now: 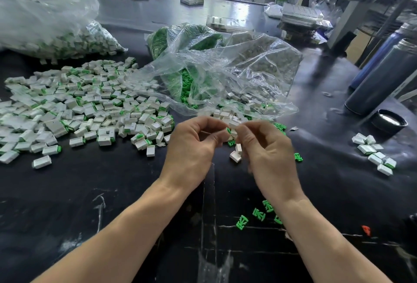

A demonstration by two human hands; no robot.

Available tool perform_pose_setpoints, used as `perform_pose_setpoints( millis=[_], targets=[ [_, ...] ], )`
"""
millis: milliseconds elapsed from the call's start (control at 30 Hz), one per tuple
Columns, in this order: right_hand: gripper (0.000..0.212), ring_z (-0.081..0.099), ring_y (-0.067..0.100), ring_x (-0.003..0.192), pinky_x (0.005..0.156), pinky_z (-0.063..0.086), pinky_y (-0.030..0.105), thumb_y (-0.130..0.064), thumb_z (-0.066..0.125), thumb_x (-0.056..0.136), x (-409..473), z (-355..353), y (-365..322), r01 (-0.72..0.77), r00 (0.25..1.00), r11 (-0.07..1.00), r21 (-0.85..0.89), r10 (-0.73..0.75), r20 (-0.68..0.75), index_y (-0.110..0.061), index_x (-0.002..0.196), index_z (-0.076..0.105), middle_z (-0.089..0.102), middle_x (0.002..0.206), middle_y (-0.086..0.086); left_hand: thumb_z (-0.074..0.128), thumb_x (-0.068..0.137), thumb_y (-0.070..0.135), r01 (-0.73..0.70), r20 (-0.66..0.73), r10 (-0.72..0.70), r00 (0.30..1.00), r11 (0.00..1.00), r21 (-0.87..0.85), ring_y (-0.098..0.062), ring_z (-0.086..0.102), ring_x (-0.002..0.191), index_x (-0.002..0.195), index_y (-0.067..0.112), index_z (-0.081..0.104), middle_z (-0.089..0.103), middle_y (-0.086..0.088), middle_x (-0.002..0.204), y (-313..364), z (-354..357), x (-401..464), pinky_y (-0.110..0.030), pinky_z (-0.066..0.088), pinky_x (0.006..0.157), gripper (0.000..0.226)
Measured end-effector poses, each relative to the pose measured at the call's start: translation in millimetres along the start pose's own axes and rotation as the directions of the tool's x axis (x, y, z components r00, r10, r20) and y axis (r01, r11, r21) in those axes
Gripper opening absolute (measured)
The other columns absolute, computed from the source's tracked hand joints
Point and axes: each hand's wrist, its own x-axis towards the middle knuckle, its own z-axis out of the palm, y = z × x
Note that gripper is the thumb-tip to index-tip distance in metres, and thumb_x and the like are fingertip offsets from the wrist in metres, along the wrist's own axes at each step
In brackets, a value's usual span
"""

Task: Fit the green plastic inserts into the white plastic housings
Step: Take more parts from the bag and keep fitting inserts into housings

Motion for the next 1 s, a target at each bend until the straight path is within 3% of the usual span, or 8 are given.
perform_pose_setpoints(
  millis=[67, 233, 333, 533, 733, 867, 1000],
  targets=[
    [0.004, 0.062, 0.009, 0.066, 0.059, 0.047, 0.025, -0.031, 0.074, 0.095, -0.2, -0.4, -1.3, 0.047, 0.998, 0.998, -0.049, -0.045, 0.036, -0.031, 0.092, 0.072, 0.070, 0.077, -0.010, 0.076, 0.087, 0.001, -0.014, 0.007, 0.015, 1.000, 1.000, -0.023, -0.003, 0.072, 0.075, 0.093, 0.012, 0.077, 0.078, 0.005, 0.082, 1.0, -1.7, 0.3, -0.015, 0.055, 0.072, 0.012],
    [0.015, 0.064, 0.006, 0.069, 0.062, 0.050, 0.025, -0.017, 0.078, 0.093, 0.2, -0.1, -1.5, 0.078, 0.995, 0.994, -0.070, -0.073, 0.072, -0.031, 0.089, 0.072, 0.073, 0.081, -0.011, 0.073, 0.085, -0.009, -0.057, 0.048, 0.058, 0.997, 0.998, -0.021, -0.004, 0.074, 0.080, 0.090, 0.010, 0.078, 0.079, 0.002, 0.086, 4.1, -3.5, 0.2, -0.013, 0.055, 0.075, 0.020],
    [0.012, 0.058, 0.003, 0.058, 0.056, 0.047, 0.020, -0.024, 0.076, 0.092, 2.1, -2.1, -0.4, 0.047, 0.992, 0.999, -0.023, -0.044, 0.114, -0.031, 0.085, 0.070, 0.070, 0.075, -0.010, 0.071, 0.084, -0.014, -0.067, 0.076, 0.068, 0.995, 0.998, -0.011, -0.007, 0.075, 0.081, 0.089, 0.009, 0.078, 0.079, 0.000, 0.087, 5.1, -5.3, 1.2, -0.016, 0.057, 0.077, 0.025],
    [0.002, 0.058, 0.009, 0.060, 0.058, 0.051, 0.032, -0.035, 0.069, 0.085, 5.4, -1.1, 5.8, 0.064, 0.991, 0.994, -0.089, -0.053, 0.121, -0.035, 0.085, 0.067, 0.066, 0.072, -0.010, 0.067, 0.084, -0.019, -0.060, 0.107, 0.062, 0.992, 0.998, -0.025, -0.012, 0.075, 0.081, 0.093, 0.000, 0.079, 0.079, -0.009, 0.087, 4.7, -6.4, 1.2, -0.018, 0.058, 0.074, 0.025],
    [0.019, 0.065, 0.024, 0.059, 0.052, 0.058, 0.047, -0.048, 0.067, 0.077, 4.8, -2.7, 7.7, 0.066, 0.993, 0.995, -0.075, -0.058, 0.106, -0.030, 0.084, 0.068, 0.069, 0.072, -0.002, 0.070, 0.082, -0.017, -0.037, 0.128, 0.044, 0.991, 0.998, -0.057, -0.010, 0.073, 0.074, 0.091, 0.000, 0.079, 0.078, -0.009, 0.084, 6.4, -6.5, 2.5, -0.019, 0.057, 0.068, 0.021],
    [0.015, 0.064, 0.015, 0.050, 0.045, 0.050, 0.024, -0.039, 0.070, 0.079, 5.8, -3.2, 5.2, 0.064, 0.992, 0.997, -0.052, -0.058, 0.109, -0.024, 0.078, 0.068, 0.069, 0.070, 0.004, 0.071, 0.082, -0.015, -0.019, 0.130, 0.029, 0.991, 0.997, -0.072, -0.009, 0.072, 0.071, 0.093, -0.004, 0.078, 0.077, -0.011, 0.083, 8.7, -7.8, 4.0, -0.018, 0.057, 0.065, 0.017],
    [0.005, 0.064, 0.014, 0.051, 0.045, 0.050, 0.020, -0.034, 0.070, 0.081, 5.6, -3.7, 3.3, 0.061, 0.992, 0.997, -0.042, -0.057, 0.109, -0.030, 0.080, 0.069, 0.069, 0.070, 0.002, 0.071, 0.084, -0.015, -0.015, 0.131, 0.022, 0.991, 0.998, -0.057, -0.008, 0.071, 0.070, 0.093, -0.003, 0.079, 0.078, -0.011, 0.083, 10.3, -7.7, 3.0, -0.018, 0.058, 0.065, 0.018]
  ],
)
